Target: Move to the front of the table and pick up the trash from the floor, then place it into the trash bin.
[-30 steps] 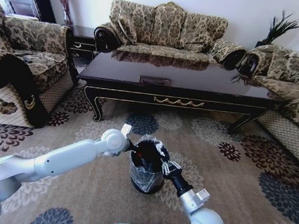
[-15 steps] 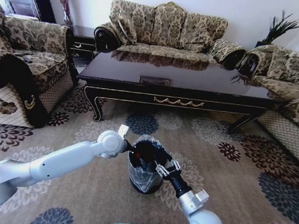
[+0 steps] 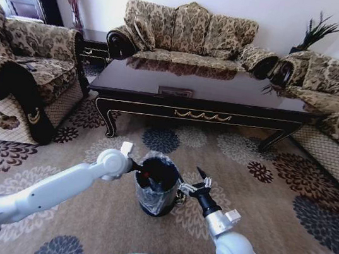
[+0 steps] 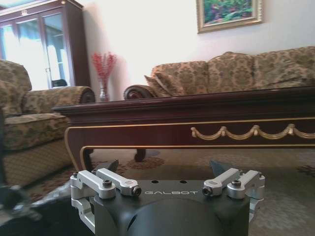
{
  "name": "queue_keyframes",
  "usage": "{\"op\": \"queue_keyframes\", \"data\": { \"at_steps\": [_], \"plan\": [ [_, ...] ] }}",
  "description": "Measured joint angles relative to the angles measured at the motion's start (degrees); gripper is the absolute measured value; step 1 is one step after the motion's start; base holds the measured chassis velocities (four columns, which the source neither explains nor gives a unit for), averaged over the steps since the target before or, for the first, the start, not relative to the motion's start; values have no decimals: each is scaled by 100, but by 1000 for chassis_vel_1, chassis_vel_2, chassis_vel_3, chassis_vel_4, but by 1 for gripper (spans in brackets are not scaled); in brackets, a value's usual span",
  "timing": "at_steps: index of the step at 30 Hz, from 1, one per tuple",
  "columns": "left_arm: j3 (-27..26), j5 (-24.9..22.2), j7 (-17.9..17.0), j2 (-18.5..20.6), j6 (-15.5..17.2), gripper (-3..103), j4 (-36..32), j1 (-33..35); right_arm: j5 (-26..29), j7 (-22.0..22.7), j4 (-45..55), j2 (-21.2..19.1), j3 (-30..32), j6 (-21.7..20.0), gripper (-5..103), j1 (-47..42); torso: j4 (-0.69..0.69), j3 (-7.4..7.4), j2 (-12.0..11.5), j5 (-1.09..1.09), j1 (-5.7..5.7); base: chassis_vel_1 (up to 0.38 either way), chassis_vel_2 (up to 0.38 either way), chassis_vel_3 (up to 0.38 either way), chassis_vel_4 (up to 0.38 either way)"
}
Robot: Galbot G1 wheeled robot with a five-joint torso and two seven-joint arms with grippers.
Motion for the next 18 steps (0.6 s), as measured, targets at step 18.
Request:
{"op": "queue_keyframes", "data": {
  "at_steps": [18],
  "plan": [
    [-2205,775,674,571,0,4,-215,2240,50,535,-1288,443,-101,-292,100,370,2,0,0,1,0,0,0,0,0]
  ]
}}
